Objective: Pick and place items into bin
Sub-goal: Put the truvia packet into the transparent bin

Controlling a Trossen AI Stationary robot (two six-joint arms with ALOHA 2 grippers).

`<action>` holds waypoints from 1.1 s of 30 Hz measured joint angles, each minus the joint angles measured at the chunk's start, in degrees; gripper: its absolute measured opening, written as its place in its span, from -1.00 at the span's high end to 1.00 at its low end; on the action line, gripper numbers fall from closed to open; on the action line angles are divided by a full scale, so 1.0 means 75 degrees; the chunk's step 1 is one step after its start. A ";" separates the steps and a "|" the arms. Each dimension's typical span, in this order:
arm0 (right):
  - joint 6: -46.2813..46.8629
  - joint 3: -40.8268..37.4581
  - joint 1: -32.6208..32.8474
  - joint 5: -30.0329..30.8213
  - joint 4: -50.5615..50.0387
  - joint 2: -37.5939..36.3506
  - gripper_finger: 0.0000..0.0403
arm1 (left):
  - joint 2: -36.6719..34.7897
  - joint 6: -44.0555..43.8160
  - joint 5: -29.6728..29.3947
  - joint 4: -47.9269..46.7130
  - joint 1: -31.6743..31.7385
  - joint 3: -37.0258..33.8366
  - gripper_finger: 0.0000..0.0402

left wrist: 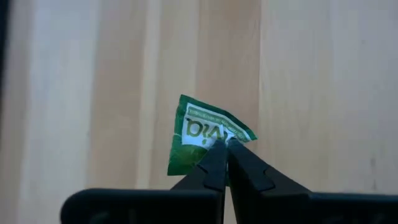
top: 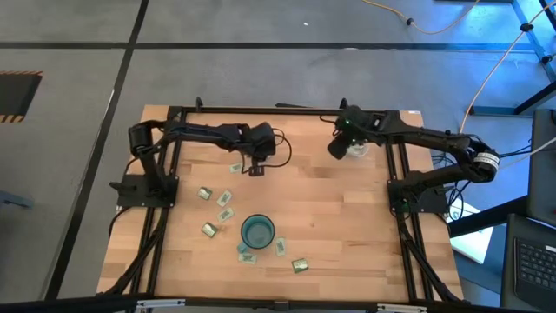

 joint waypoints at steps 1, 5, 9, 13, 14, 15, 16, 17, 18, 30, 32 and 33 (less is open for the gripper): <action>0.0024 0.0000 0.0060 -0.0401 0.0318 0.0000 0.40 | -0.0072 0.0003 -0.0010 0.0156 -0.0039 0.0028 0.98; 0.0245 0.0000 0.0349 -0.2055 0.1546 0.0000 0.40 | -0.0310 0.0000 0.0014 0.1082 -0.0327 0.0064 0.98; 0.0279 0.0000 0.0680 -0.3118 0.2614 0.0000 0.40 | -0.0333 0.0000 0.0309 0.2162 -0.0679 0.0064 0.97; 0.0629 0.0000 0.0999 -0.3496 0.3192 0.0000 0.31 | -0.0347 0.0000 0.0365 0.2991 -0.1068 0.0064 0.98; 0.0652 0.0000 0.1073 -0.3499 0.3208 0.0003 0.26 | -0.0347 0.0000 0.0341 0.3134 -0.1158 0.0064 0.98; 0.0686 0.0000 0.1138 -0.3499 0.3192 0.0003 0.21 | -0.0347 0.0000 0.0285 0.3258 -0.1243 0.0064 0.98; 0.0757 0.0000 0.1185 -0.3501 0.3179 0.0003 0.15 | -0.0347 0.0000 0.0191 0.3351 -0.1316 0.0064 0.98; 0.0840 0.0000 0.1226 -0.3503 0.3182 0.0003 0.08 | -0.0347 0.0000 0.0068 0.3396 -0.1382 0.0064 0.98; 0.0900 0.0000 0.1273 -0.3502 0.3182 0.0003 0.02 | -0.0347 0.0000 -0.0067 0.3425 -0.1446 0.0064 0.97; 0.0744 0.0000 0.1896 -0.3424 0.3285 0.0003 -0.39 | -0.0347 -0.0536 -0.1198 0.4061 -0.1996 0.0064 0.97; 0.1023 0.0000 0.1983 -0.3036 0.3283 0.0003 -0.39 | -0.0347 -0.0595 -0.1241 0.4114 -0.2028 0.0064 0.97; 0.1069 0.0000 0.2016 -0.2817 0.3271 0.0003 -0.38 | -0.0347 -0.0597 -0.1279 0.4143 -0.2028 0.0064 0.97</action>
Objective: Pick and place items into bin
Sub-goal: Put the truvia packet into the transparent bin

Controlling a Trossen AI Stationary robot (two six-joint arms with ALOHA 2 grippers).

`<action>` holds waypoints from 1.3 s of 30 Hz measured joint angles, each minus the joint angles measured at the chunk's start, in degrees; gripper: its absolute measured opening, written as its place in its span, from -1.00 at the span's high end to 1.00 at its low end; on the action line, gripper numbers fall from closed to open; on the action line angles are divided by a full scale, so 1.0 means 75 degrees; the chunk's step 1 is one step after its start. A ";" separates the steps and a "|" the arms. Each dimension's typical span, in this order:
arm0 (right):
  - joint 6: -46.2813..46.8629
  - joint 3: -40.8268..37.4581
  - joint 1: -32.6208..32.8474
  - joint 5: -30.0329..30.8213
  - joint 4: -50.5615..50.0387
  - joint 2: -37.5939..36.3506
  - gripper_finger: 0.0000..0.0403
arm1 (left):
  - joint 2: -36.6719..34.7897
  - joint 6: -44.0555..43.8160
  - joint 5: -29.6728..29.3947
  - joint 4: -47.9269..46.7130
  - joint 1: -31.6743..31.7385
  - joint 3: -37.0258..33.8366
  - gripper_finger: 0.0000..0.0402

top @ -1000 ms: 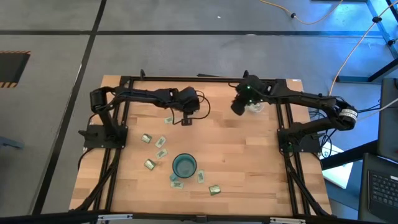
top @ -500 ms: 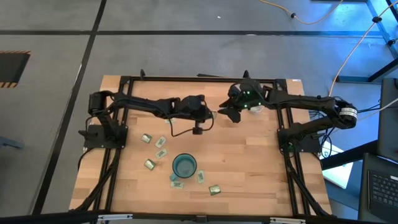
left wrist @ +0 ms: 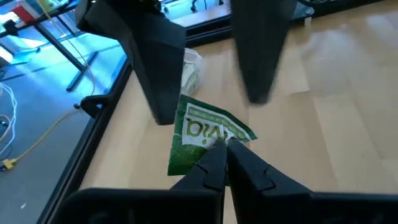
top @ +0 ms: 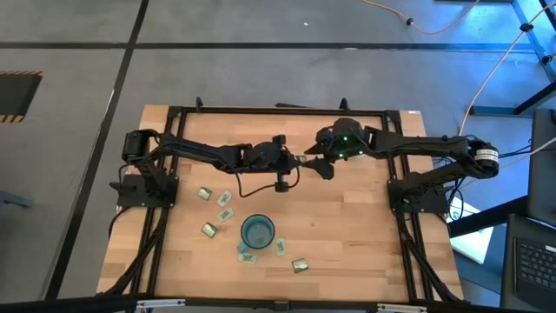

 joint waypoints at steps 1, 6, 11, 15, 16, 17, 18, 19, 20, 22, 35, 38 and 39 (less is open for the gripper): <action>0.0026 0.0000 0.0026 0.0179 -0.0008 0.0000 -0.37 | 0.0000 0.0000 -0.0036 0.0014 0.0000 0.0000 0.98; 0.0367 0.0000 0.0056 0.0332 -0.0100 0.0003 -0.24 | 0.0000 -0.0003 -0.0177 -0.0035 0.0000 0.0000 0.97; 0.0392 0.0000 0.0059 0.0332 -0.0188 0.0003 0.02 | 0.0000 0.0055 -0.0189 -0.0010 -0.0033 0.0000 0.97; 0.0390 0.0000 0.0056 0.0335 -0.0172 0.0003 0.25 | 0.0000 0.0114 -0.0186 0.0014 -0.0068 0.0000 0.98; 0.0389 0.0000 0.0056 0.0335 -0.0165 0.0003 0.31 | 0.0000 0.0121 -0.0187 0.0015 -0.0083 0.0000 0.98; 0.0384 0.0000 0.0056 0.0335 -0.0165 0.0003 0.36 | 0.0000 0.0151 -0.0186 0.0031 -0.0095 -0.0003 0.97; 0.0368 0.0000 0.0056 0.0335 -0.0165 0.0003 0.41 | 0.0000 0.0190 -0.0186 0.0071 -0.0111 -0.0003 0.97; 0.0361 0.0000 0.0056 0.0335 -0.0165 0.0003 0.45 | 0.0000 0.0242 -0.0189 0.0113 -0.0131 -0.0003 0.96; 0.0360 0.0000 0.0056 0.0335 -0.0162 0.0003 0.49 | 0.0000 0.0312 -0.0186 0.0156 -0.0143 -0.0003 0.96; 0.0358 0.0000 0.0056 0.0332 -0.0160 0.0003 0.56 | 0.0000 0.0449 -0.0189 0.0169 -0.0166 -0.0003 0.97; -0.0016 0.0000 0.0053 0.0176 -0.0160 0.0003 0.97 | 0.0000 0.0600 -0.0320 0.0163 -0.0192 -0.0003 0.76; -0.0046 0.0000 0.0053 0.0160 -0.0185 0.0003 0.98 | 0.0000 0.0662 -0.0566 0.0119 -0.0192 -0.0003 0.68; -0.0059 0.0000 0.0053 0.0157 -0.0208 0.0003 0.99 | 0.0000 0.0662 -0.0595 0.0063 -0.0192 -0.0003 0.65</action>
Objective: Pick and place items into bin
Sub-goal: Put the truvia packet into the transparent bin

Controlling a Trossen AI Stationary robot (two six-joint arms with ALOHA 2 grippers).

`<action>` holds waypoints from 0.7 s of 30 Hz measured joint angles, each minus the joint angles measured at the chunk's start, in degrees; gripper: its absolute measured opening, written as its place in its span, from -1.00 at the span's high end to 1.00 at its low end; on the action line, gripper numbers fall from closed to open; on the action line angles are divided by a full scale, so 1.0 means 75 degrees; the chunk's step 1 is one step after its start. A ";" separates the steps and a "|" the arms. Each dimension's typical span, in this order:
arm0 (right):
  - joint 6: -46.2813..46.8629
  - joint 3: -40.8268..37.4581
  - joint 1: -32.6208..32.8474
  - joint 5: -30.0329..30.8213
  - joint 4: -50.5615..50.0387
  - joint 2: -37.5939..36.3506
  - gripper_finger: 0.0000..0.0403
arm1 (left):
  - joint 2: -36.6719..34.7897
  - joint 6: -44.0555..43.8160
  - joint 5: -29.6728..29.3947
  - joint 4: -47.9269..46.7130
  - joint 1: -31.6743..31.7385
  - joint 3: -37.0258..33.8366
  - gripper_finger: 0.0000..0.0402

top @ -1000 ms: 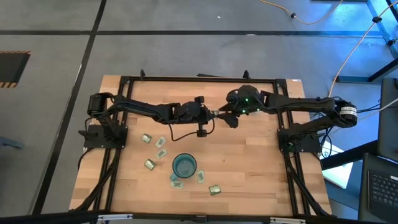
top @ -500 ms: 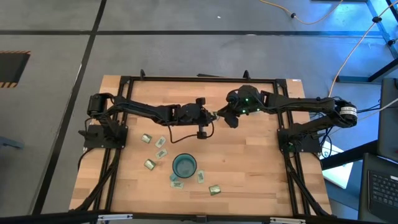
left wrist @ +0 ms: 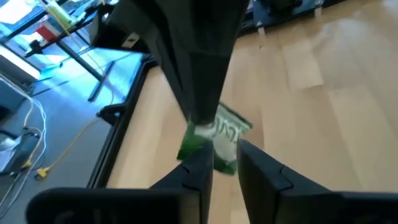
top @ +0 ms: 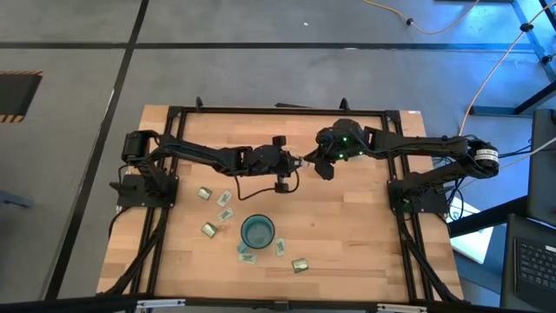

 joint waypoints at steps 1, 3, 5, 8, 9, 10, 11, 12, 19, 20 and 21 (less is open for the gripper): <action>-0.0005 0.0000 -0.0016 -0.0003 -0.0020 0.0000 0.99 | 0.0000 0.0000 -0.0007 -0.0101 0.0000 0.0000 0.63; -0.0071 0.0000 -0.0098 0.0015 -0.0153 -0.0026 0.99 | -0.0048 -0.0018 -0.0002 -0.0530 0.0003 -0.0003 0.57; -0.0193 0.0003 -0.0217 0.0322 -0.0416 -0.0084 0.99 | -0.0121 -0.0142 -0.0001 -0.0997 0.0005 -0.0006 0.52; -0.0380 0.0003 -0.0483 0.0938 -0.1218 -0.0287 0.99 | -0.0307 -0.0517 0.0019 -0.2014 0.0055 -0.0006 0.44; -0.0411 0.0003 -0.0584 0.1115 -0.1531 -0.0392 0.99 | -0.0381 -0.0642 0.0023 -0.2446 0.0089 -0.0006 0.43; -0.0422 0.0003 -0.0694 0.1274 -0.1838 -0.0501 0.99 | -0.0474 -0.0777 0.0021 -0.2894 0.0130 -0.0006 0.41; -0.0423 0.0003 -0.0826 0.1412 -0.2146 -0.0611 0.99 | -0.0555 -0.0919 0.0017 -0.3291 0.0176 -0.0006 0.40; -0.0426 0.0003 -0.0973 0.1550 -0.2514 -0.0728 0.99 | -0.0627 -0.1056 0.0028 -0.3639 0.0221 -0.0006 0.40; -0.0508 -0.0050 -0.2150 0.2279 -0.4559 -0.1224 0.99 | -0.1226 -0.2032 0.0200 -0.5954 0.0579 -0.0009 0.45; -0.0583 -0.0108 -0.2327 0.2285 -0.4565 -0.1227 1.00 | -0.1304 -0.2071 0.0277 -0.6158 0.0630 -0.0009 0.46; -0.0625 -0.0172 -0.2476 0.2285 -0.4573 -0.1224 1.00 | -0.1391 -0.2082 0.0371 -0.6361 0.0682 -0.0013 0.46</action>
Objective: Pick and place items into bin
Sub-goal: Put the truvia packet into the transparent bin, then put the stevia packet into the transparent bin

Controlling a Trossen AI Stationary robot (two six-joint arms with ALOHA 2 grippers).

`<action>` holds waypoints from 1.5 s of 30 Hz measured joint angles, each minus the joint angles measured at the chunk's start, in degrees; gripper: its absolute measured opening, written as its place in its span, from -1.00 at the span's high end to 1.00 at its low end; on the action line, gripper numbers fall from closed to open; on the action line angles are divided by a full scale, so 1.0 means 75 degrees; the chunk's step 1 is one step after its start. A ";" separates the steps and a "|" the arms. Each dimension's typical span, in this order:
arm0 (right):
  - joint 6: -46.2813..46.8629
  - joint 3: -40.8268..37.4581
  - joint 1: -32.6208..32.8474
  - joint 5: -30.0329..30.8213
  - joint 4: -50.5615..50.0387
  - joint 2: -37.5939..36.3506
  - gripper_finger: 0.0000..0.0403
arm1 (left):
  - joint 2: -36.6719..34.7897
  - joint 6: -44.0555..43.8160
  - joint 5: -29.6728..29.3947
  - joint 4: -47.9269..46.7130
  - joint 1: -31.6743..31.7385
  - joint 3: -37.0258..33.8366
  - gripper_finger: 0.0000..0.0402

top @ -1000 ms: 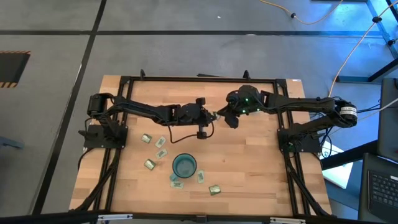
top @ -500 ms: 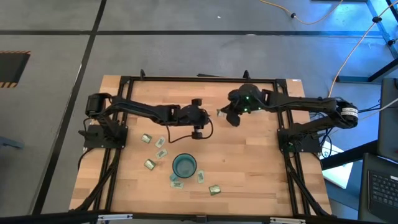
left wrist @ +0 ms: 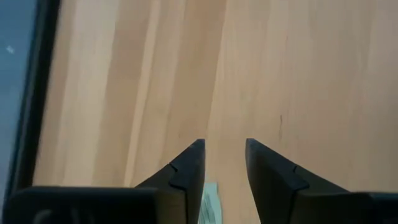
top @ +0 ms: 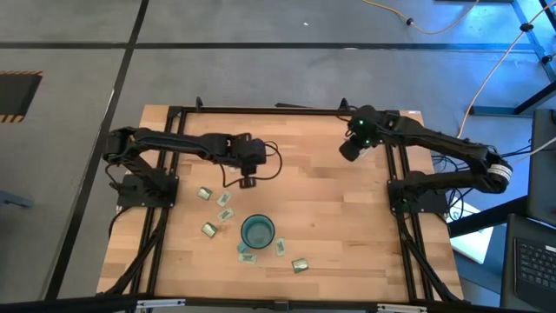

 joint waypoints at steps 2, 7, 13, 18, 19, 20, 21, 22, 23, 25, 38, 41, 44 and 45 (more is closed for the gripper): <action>-0.0052 -0.0123 -0.0277 -0.0003 0.0094 0.0032 1.00 | -0.0145 -0.0016 0.0208 -0.0254 0.0084 -0.0002 0.48; -0.0191 -0.0568 -0.0827 -0.0021 0.0347 0.0044 1.00 | -0.0460 -0.0088 0.0754 -0.0458 0.0280 -0.0120 0.49; -0.0308 -0.1158 -0.1128 -0.0047 0.0979 0.0044 1.00 | -0.0629 -0.0133 0.0838 -0.0406 0.0341 -0.0452 0.49; -0.0387 -0.1349 -0.1155 -0.0050 0.1108 0.0044 0.94 | -0.0626 -0.0365 0.1170 -0.0391 0.0335 -0.0774 0.49; -0.0389 -0.1352 -0.1155 -0.0050 0.1069 0.0044 0.91 | -0.0626 -0.0486 0.1167 -0.0388 0.0335 -0.0826 0.49; -0.0389 -0.1352 -0.1155 -0.0050 0.1058 0.0044 0.88 | -0.0626 -0.0566 0.1150 -0.0437 0.0338 -0.0881 0.49; -0.0389 -0.1352 -0.1155 -0.0050 0.1055 0.0044 0.83 | -0.0643 -0.0634 0.1102 -0.0553 0.0350 -0.0940 0.49; -0.0389 -0.1352 -0.1155 -0.0050 0.1055 0.0044 0.78 | -0.0676 -0.0683 0.1063 -0.0666 0.0374 -0.1003 0.49; -0.0389 -0.1352 -0.1155 -0.0045 0.1055 0.0044 0.73 | -0.0701 -0.0750 0.1043 -0.0754 0.0392 -0.1056 0.49; -0.0376 -0.1352 -0.1154 0.0093 0.1055 0.0044 0.61 | -0.0756 -0.0928 0.1026 -0.0815 0.0454 -0.1195 0.49; -0.0156 -0.1349 -0.1155 0.1632 0.1243 0.0033 0.16 | -0.0803 -0.1750 0.0620 -0.0833 0.0515 -0.2032 0.49; -0.0156 -0.1346 -0.1155 0.1632 0.1262 0.0033 0.16 | -0.0803 -0.1770 0.0518 -0.0375 0.0604 -0.2333 0.49; -0.0142 -0.1346 -0.1155 0.1629 0.1262 0.0035 0.16 | -0.0801 -0.1561 0.0539 0.0179 0.0721 -0.2558 0.50; -0.0129 -0.1346 -0.1155 0.1629 0.1262 0.0032 0.16 | -0.0800 -0.1518 0.0538 0.0393 0.0784 -0.2641 0.50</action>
